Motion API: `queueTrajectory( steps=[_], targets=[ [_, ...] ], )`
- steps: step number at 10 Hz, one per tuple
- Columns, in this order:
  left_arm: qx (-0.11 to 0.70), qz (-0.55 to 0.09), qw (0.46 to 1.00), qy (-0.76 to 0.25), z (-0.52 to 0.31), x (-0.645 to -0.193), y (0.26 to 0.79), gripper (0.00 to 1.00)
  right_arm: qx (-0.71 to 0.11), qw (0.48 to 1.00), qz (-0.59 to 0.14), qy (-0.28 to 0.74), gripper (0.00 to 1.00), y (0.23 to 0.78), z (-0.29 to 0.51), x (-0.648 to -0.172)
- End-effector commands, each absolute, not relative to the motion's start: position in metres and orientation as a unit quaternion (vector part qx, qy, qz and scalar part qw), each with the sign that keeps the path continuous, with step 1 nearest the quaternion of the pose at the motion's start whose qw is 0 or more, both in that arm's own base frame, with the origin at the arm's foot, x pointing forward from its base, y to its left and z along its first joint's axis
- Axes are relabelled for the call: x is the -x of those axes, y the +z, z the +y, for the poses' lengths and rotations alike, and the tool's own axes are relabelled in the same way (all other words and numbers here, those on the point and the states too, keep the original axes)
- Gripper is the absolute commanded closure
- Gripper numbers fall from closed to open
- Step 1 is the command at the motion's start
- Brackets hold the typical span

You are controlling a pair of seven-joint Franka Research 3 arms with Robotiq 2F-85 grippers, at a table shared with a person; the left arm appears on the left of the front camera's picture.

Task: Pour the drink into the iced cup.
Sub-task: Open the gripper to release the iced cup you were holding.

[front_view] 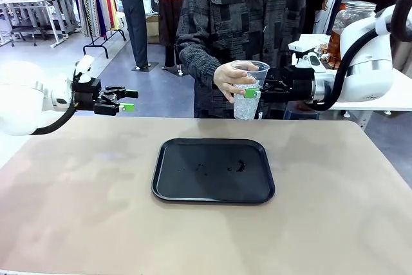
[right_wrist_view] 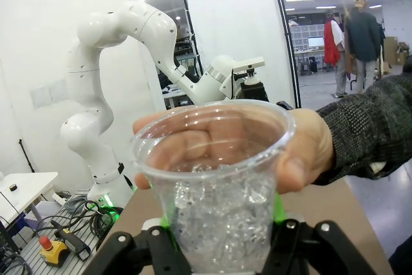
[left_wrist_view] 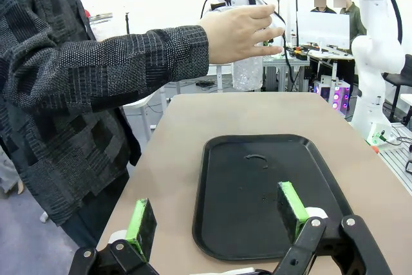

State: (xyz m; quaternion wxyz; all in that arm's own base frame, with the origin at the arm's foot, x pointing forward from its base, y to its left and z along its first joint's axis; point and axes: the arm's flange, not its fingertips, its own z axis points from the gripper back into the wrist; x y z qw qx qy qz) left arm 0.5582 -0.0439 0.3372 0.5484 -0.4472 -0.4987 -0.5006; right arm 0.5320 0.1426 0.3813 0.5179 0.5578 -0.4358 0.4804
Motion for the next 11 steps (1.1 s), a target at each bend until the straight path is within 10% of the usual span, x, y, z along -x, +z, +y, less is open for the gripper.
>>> queueTrajectory(
  steps=[1, 5, 7, 11],
  targets=[
    [0.447, -0.499, 0.548, -0.501, -0.044, -0.558, 0.338, 0.00, -0.550, 0.514, -0.442, 0.487, 0.36, 0.386, 0.145, -0.531],
    [0.447, -0.499, 0.548, -0.501, -0.044, -0.558, 0.338, 0.00, -0.558, 0.518, -0.436, 0.481, 0.36, 0.382, 0.143, -0.532],
    [0.447, -0.499, 0.548, -0.501, -0.044, -0.558, 0.338, 0.00, -0.568, 0.511, -0.433, 0.478, 0.05, 0.381, 0.134, -0.533],
    [0.447, -0.499, 0.548, -0.501, -0.044, -0.558, 0.338, 0.00, -0.563, 0.523, -0.442, 0.462, 0.00, 0.375, 0.097, -0.533]
  ],
)
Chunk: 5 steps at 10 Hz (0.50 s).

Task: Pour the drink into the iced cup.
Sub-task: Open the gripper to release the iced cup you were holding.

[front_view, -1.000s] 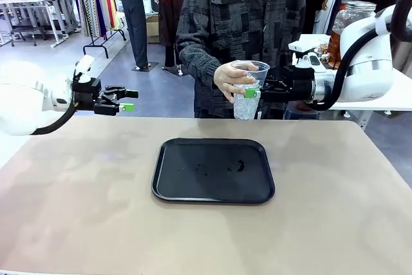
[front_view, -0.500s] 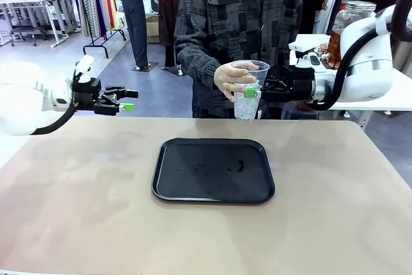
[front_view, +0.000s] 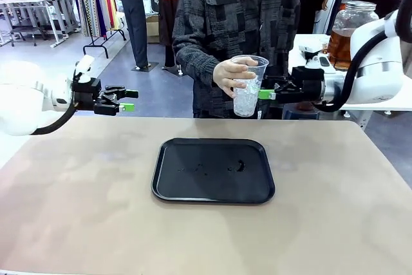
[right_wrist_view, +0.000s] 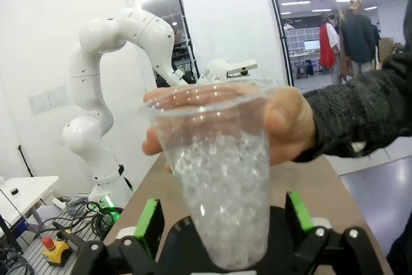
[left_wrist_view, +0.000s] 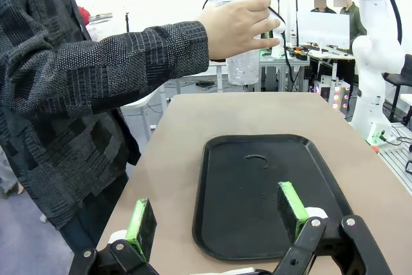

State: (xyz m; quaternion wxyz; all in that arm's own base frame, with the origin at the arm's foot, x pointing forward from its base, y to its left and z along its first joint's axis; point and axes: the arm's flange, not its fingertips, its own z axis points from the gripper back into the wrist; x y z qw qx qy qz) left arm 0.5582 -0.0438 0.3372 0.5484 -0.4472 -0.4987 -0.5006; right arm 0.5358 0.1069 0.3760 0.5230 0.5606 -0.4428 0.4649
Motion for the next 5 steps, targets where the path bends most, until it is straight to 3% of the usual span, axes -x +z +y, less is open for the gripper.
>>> queueTrajectory(
  steps=[1, 5],
  targets=[
    [0.447, -0.499, 0.548, -0.501, -0.044, -0.558, 0.338, 0.00, -0.557, 0.524, -0.448, 0.464, 0.00, 0.371, 0.087, -0.531],
    [0.447, -0.499, 0.548, -0.501, -0.044, -0.558, 0.338, 0.00, -0.513, 0.512, -0.472, 0.502, 0.00, 0.332, 0.040, -0.511]
  ],
)
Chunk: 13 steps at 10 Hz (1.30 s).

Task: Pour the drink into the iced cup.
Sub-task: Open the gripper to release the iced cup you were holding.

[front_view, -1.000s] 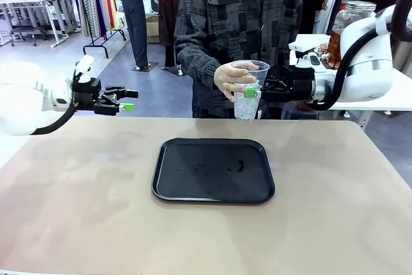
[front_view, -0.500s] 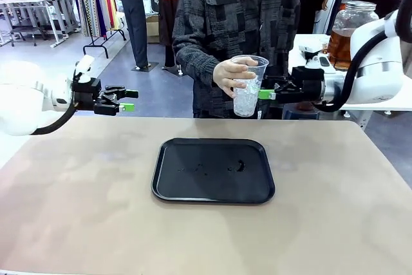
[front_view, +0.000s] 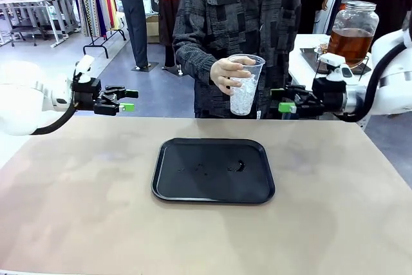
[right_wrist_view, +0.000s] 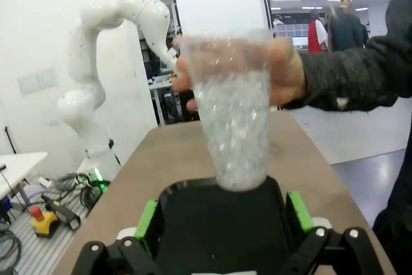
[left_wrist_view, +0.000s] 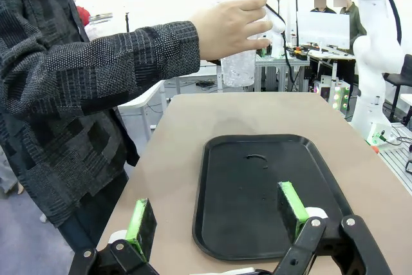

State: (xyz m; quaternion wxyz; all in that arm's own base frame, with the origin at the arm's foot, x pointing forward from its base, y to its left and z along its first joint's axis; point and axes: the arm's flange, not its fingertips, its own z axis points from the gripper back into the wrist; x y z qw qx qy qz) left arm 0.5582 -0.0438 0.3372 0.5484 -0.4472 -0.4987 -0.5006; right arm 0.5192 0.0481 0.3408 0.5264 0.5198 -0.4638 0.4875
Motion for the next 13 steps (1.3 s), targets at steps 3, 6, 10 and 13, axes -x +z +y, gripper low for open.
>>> queueTrajectory(
  steps=[3, 6, 10, 13],
  targets=[
    [0.447, -0.499, 0.548, -0.501, -0.044, -0.558, 0.338, 0.00, -0.512, 0.514, -0.484, 0.489, 0.00, 0.299, 0.004, -0.500],
    [0.447, -0.499, 0.548, -0.501, -0.044, -0.558, 0.338, 0.00, -0.510, 0.522, -0.481, 0.485, 0.00, 0.289, -0.006, -0.496],
    [0.447, -0.499, 0.548, -0.501, -0.044, -0.558, 0.338, 0.00, -0.514, 0.532, -0.480, 0.472, 0.00, 0.284, -0.009, -0.498],
    [0.447, -0.499, 0.548, -0.501, -0.044, -0.558, 0.338, 0.00, -0.514, 0.532, -0.480, 0.472, 0.00, 0.284, -0.009, -0.498]
  ],
)
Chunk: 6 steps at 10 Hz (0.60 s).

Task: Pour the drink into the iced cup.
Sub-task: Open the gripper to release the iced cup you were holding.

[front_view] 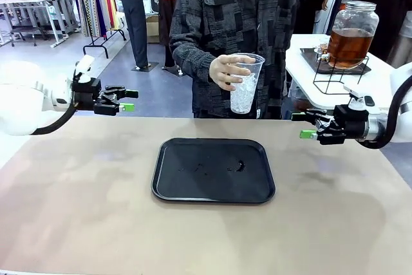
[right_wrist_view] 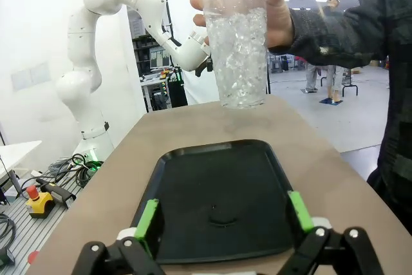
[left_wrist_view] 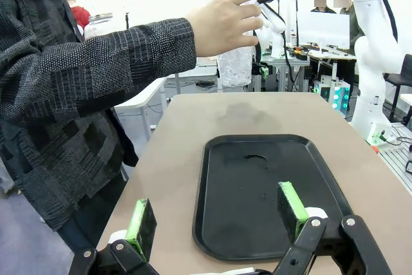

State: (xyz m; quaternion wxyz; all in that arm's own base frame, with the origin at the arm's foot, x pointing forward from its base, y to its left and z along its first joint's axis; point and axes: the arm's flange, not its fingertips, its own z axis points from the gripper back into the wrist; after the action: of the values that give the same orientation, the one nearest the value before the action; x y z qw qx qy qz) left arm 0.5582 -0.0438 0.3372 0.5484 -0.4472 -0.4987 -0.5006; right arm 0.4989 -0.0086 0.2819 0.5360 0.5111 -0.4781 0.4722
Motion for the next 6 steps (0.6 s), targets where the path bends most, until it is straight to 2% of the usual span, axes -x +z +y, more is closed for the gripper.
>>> queueTrajectory(
  steps=[1, 6],
  targets=[
    [0.447, -0.499, 0.548, -0.501, -0.0439, -0.5577, 0.3384, 0.00, -0.514, 0.532, -0.480, 0.472, 0.00, 0.2841, -0.0091, -0.4978],
    [0.447, -0.499, 0.548, -0.501, -0.0439, -0.5577, 0.3384, 0.00, -0.514, 0.532, -0.480, 0.472, 0.00, 0.2841, -0.0091, -0.4978]
  ],
)
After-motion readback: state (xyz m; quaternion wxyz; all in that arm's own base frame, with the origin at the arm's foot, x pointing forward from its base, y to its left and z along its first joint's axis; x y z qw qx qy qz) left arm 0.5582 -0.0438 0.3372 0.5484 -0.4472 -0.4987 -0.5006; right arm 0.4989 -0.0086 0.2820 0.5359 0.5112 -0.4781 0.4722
